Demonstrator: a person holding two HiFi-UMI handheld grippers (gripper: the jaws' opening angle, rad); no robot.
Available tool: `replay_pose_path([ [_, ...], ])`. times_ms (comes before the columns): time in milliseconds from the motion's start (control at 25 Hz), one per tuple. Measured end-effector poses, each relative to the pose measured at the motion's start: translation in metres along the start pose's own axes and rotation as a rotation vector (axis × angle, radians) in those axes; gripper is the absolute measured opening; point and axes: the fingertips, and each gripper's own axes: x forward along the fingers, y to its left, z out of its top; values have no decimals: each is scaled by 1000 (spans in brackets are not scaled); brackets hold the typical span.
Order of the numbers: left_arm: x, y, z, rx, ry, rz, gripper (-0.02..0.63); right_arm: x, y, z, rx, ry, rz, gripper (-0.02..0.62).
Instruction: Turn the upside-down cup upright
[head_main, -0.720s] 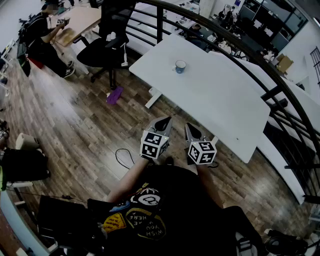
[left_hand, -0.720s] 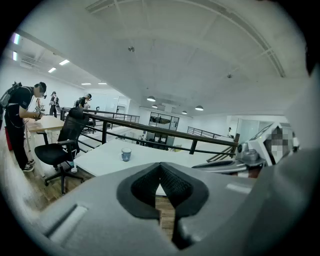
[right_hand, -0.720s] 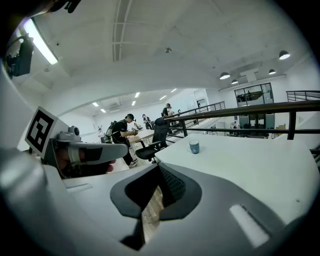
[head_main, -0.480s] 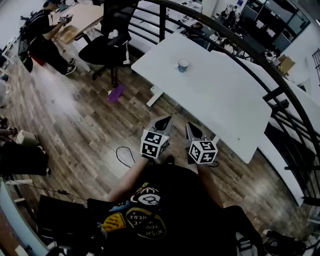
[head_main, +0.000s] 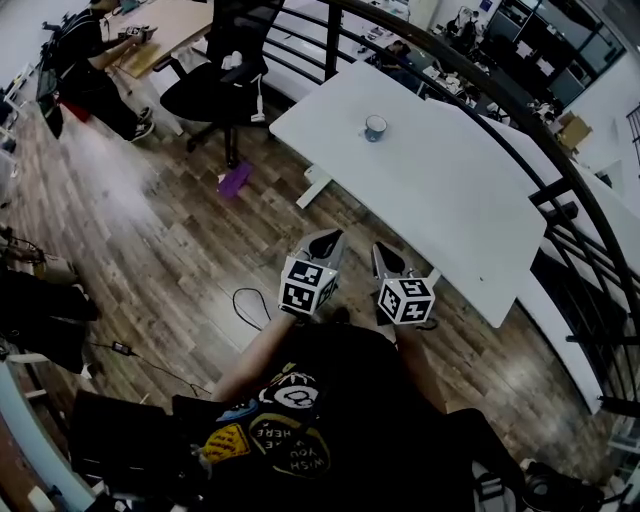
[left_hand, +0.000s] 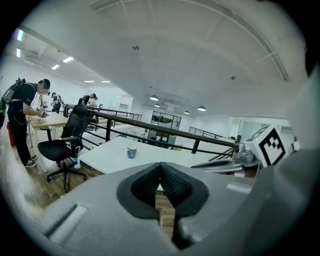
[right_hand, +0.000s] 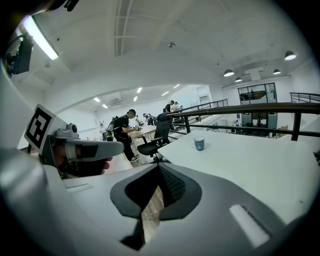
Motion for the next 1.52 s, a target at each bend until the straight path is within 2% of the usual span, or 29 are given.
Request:
replay_pose_path([
  [280,-15,24,-9,-28,6,-9,6,12,14,-1,83,-46,14,-2],
  [520,-17,31,-18,-76,9,-44,5,14,25,-19,90,-9,-13,-2],
  [760,8,34,-35,-145,76,-113,5,34,12,-23,120,18,-18,-2],
  [960,55,55,-19,-120,71,-124,5,77,-21,-3,138,-12,36,-2],
  [1160,130,78,14,-100,59,-131,6,126,-78,18,82,-7,50,-2],
  [1280,175,85,28,-110,69,-131,5,150,-109,28,52,0,90,-2],
  [1520,268,113,39,-81,109,-75,5,214,-178,35,-8,15,121,-2],
])
